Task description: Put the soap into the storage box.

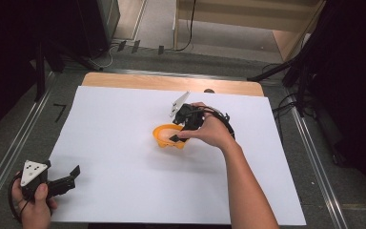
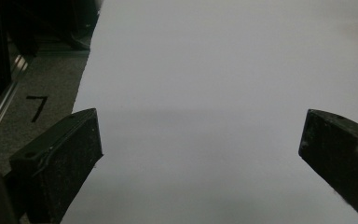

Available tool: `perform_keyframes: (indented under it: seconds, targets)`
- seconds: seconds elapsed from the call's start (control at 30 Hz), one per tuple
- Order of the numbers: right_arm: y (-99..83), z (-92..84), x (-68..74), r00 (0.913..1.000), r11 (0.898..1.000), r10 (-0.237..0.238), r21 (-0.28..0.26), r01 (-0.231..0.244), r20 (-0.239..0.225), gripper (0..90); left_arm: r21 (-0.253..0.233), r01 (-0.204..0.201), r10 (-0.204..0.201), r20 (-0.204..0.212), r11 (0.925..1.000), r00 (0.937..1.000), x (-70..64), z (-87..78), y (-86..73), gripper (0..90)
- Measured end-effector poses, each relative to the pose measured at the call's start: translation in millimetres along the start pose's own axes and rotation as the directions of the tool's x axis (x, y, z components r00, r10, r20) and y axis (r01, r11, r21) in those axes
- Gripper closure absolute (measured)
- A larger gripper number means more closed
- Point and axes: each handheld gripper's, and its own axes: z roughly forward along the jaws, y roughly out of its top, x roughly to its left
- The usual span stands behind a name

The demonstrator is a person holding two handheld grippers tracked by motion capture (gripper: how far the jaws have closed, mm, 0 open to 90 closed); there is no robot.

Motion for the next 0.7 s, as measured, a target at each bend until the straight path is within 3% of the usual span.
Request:
perform_keyframes:
  seconds: [0.3,0.7]
  targets:
    - [-9.5,-11.1,1.3,0.9996,0.999,0.017,-0.043,-0.016,0.025,29.4,0.001,0.0,0.0,-0.001,1.0,1.0,-0.3,0.1,0.0,0.0]
    - [-36.4,-29.7,4.6,0.9938,0.993,0.104,-0.064,-0.102,0.038,23.4,0.002,-0.002,0.002,-0.002,1.0,1.0,-0.5,0.0,0.0,0.0]
